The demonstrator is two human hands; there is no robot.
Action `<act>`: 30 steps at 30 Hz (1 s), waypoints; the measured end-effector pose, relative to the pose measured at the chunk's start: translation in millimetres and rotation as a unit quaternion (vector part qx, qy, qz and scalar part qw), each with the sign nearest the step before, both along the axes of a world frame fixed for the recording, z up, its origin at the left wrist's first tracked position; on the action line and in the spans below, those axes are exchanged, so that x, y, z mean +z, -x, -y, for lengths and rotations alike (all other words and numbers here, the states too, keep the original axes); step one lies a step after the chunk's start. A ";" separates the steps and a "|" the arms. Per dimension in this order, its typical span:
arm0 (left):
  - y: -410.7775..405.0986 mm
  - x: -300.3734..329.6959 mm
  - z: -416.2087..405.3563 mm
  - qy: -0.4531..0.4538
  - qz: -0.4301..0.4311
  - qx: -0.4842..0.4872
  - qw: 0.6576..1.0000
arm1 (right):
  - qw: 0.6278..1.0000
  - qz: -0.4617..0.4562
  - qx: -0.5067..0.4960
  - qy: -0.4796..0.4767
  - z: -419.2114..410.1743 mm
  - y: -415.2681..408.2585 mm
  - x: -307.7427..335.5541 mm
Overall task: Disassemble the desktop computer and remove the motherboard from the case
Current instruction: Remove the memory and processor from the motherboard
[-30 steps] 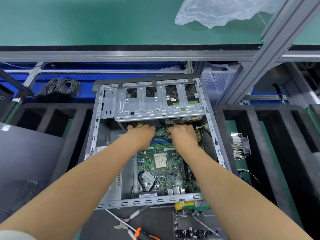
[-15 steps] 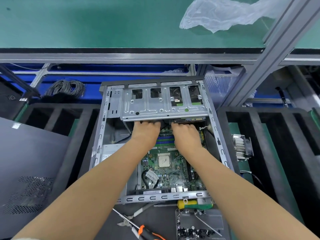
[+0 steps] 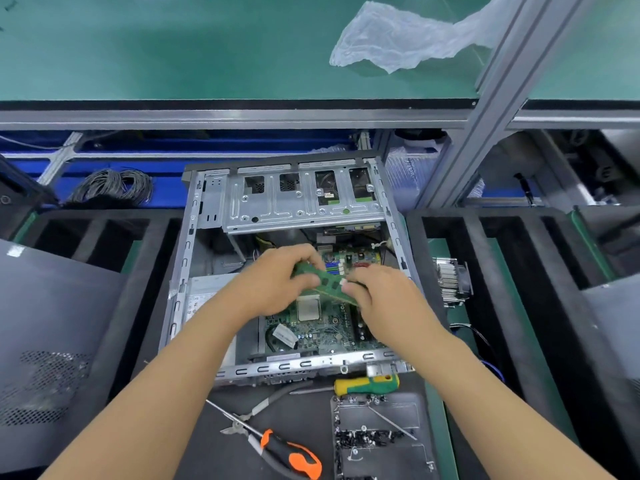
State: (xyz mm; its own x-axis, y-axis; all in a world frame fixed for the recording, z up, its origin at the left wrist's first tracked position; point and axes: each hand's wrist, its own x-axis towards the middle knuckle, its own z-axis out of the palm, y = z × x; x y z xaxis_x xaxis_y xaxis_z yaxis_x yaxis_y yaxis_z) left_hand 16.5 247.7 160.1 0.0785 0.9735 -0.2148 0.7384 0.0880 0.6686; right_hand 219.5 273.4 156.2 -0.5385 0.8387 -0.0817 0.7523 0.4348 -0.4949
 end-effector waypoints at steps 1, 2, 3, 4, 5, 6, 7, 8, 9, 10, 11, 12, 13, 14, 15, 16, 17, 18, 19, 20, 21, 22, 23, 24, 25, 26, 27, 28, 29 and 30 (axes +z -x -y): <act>-4.5 5.3 2.4 -0.006 0.036 0.002 0.999 | 1.000 -0.020 -0.010 0.008 3.6 -7.1 5.5; -10.1 10.4 4.8 -0.011 0.087 0.012 0.996 | 0.998 -0.054 -0.026 0.021 6.9 -14.4 10.2; -16.1 14.4 5.9 -0.015 0.147 0.026 0.989 | 0.994 -0.092 -0.047 0.035 9.9 -22.0 14.7; -22.4 17.8 6.7 -0.018 0.199 0.039 0.979 | 0.988 -0.127 -0.069 0.051 12.7 -29.7 18.4; -28.7 19.7 7.2 -0.022 0.237 0.050 0.970 | 0.981 -0.157 -0.091 0.062 15.4 -37.9 21.2; -34.5 19.8 7.4 -0.026 0.260 0.062 0.963 | 0.975 -0.182 -0.112 0.064 17.2 -46.7 22.6; -39.5 18.3 7.4 -0.028 0.273 0.073 0.959 | 0.968 -0.201 -0.136 0.062 17.8 -56.5 22.6; -43.3 15.0 7.4 -0.027 0.271 0.085 0.958 | 0.960 -0.219 -0.166 0.062 17.5 -67.0 21.6; -45.4 10.0 7.8 -0.025 0.259 0.094 0.961 | 0.947 -0.240 -0.201 0.065 16.1 -78.7 19.4; -46.1 3.2 8.8 -0.019 0.235 0.102 0.966 | 0.931 -0.264 -0.239 0.073 14.4 -91.3 15.2; -44.9 -4.8 10.4 -0.009 0.203 0.109 0.973 | 0.915 -0.284 -0.275 0.083 12.1 -104.1 8.5; -42.8 -13.6 12.6 0.002 0.162 0.113 0.980 | 0.900 -0.295 -0.308 0.096 10.7 -116.4 0.1; -40.2 -22.2 15.0 0.013 0.117 0.112 0.987 | 0.887 -0.293 -0.339 0.111 9.8 -127.4 -11.5; -38.0 -30.5 17.3 0.023 0.075 0.105 0.991 | 0.876 -0.283 -0.368 0.129 9.5 -137.0 -26.0; -36.0 -38.2 19.1 0.031 0.043 0.098 0.994 | 0.868 -0.267 -0.391 0.149 9.6 -145.5 -43.4; -34.5 -44.9 20.3 0.037 0.021 0.093 0.995 | 0.860 -0.251 -0.409 0.170 10.1 -151.7 -61.5; -33.0 -50.9 20.6 0.041 0.006 0.093 0.995 | 0.857 -0.229 -0.421 0.189 10.7 -156.0 -79.6; -31.9 -55.8 20.4 0.044 -0.006 0.097 0.994 | 0.856 -0.203 -0.427 0.208 12.0 -157.6 -95.7; -30.6 -59.6 20.0 0.045 -0.018 0.104 0.993 | 0.857 -0.178 -0.431 0.220 13.3 -157.6 -109.0; -29.3 -62.2 19.4 0.047 -0.033 0.111 0.992 | 0.856 -0.162 -0.436 0.225 14.4 -156.3 -120.6; -27.8 -63.9 18.7 0.048 -0.048 0.118 0.991 | 0.857 -0.149 -0.439 0.225 14.7 -154.5 -129.5; -26.1 -65.0 17.9 0.051 -0.064 0.126 0.989 | 0.861 -0.135 -0.437 0.222 14.6 -152.4 -135.8; -24.1 -65.6 17.1 0.056 -0.080 0.133 0.986 | 0.866 -0.122 -0.434 0.217 14.2 -150.1 -139.9; -22.2 -65.8 16.3 0.065 -0.093 0.139 0.984 | 0.869 -0.115 -0.433 0.212 13.5 -148.0 -143.2; -20.2 -65.8 15.6 0.076 -0.103 0.145 0.981 | 0.870 -0.112 -0.434 0.208 13.2 -146.2 -145.7; -18.3 -65.9 15.3 0.086 -0.108 0.149 0.979 | 0.870 -0.111 -0.436 0.202 13.2 -144.7 -147.5; -16.6 -66.2 15.2 0.093 -0.113 0.152 0.978 | 0.872 -0.107 -0.437 0.191 13.4 -143.1 -148.5; -15.3 -66.5 15.2 0.097 -0.120 0.151 0.977 | 0.875 -0.103 -0.438 0.177 13.7 -141.9 -148.8; -14.4 -66.7 15.0 0.098 -0.127 0.147 0.976 | 0.880 -0.096 -0.437 0.162 14.3 -141.2 -148.7; -13.6 -66.9 14.5 0.100 -0.133 0.142 0.976 | 0.888 -0.077 -0.430 0.148 14.9 -141.4 -148.4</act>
